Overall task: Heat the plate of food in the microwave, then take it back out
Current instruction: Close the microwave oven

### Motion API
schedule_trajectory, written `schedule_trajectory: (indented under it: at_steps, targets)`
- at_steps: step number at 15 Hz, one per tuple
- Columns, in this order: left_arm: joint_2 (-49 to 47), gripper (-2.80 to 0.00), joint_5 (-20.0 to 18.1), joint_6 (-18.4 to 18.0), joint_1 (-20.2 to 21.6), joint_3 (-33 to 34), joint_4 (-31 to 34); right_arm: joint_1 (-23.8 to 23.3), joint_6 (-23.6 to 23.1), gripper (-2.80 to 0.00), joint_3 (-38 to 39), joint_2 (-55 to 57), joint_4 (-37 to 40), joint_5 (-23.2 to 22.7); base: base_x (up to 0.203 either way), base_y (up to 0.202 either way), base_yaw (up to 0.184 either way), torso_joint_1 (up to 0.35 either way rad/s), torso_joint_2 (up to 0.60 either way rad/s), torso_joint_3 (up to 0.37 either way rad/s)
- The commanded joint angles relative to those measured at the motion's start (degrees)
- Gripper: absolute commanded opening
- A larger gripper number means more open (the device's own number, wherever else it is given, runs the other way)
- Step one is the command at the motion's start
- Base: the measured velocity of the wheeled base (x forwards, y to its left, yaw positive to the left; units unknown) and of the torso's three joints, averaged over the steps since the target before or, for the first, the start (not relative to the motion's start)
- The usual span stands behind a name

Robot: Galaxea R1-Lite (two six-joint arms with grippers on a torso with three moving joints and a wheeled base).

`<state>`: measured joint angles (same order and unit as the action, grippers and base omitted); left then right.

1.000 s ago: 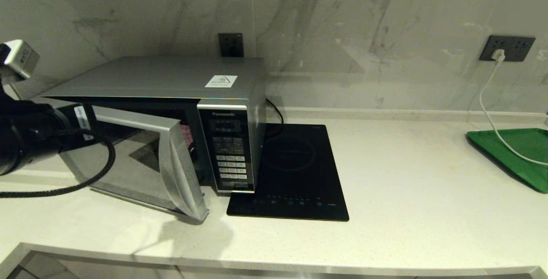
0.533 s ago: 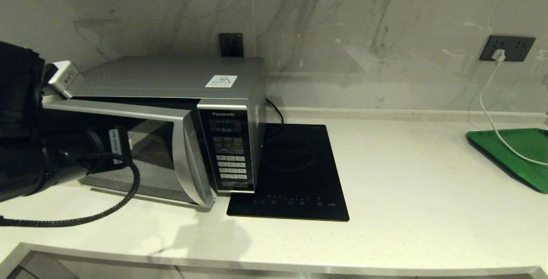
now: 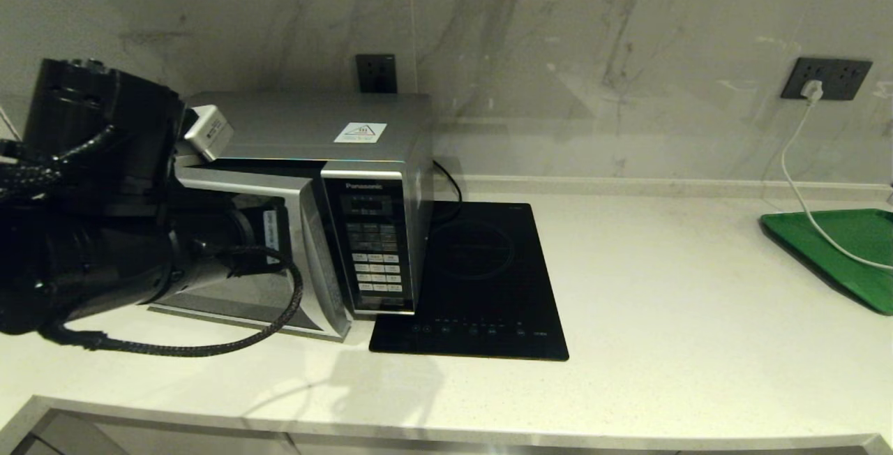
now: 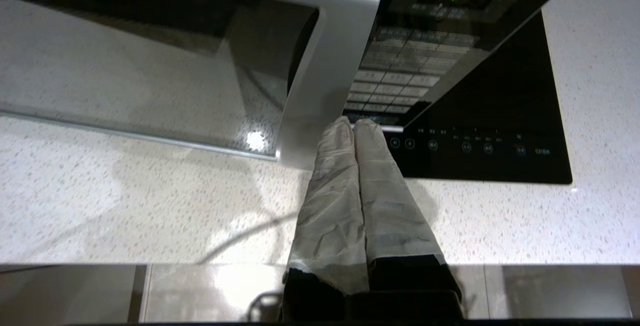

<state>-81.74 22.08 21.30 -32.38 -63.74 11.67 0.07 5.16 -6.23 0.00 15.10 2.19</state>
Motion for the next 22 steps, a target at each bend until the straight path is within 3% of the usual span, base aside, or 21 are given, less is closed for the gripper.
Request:
schedule_trajectory:
  at_steps: [1, 10, 15, 22]
  targets:
    - [-4.06, -2.80, 0.29, 0.07, 0.41, -0.24, -2.01, 0.01, 0.03, -2.80, -0.01, 0.00, 0.10, 0.00, 0.000, 0.000, 0.000, 0.000, 0.00, 0.000]
    - [-9.41, -2.80, 0.33, -0.64, 2.14, -2.00, -4.38, 0.01, 0.03, -2.80, -0.01, 0.00, 0.10, 0.00, 0.000, 0.000, 0.000, 0.000, 0.00, 0.000]
    - [-11.04, -2.80, 0.25, -4.43, 5.51, -3.97, -4.47, 0.01, 0.03, -2.80, -0.01, 0.05, 0.10, 0.00, 0.000, 0.000, 0.000, 0.000, 0.00, 0.000]
    - [-12.24, -2.80, 0.10, -4.37, 6.10, -4.04, -6.58, 0.01, 0.03, -2.80, -0.01, 0.00, 0.10, 0.00, 0.000, 0.000, 0.000, 0.000, 0.00, 0.000]
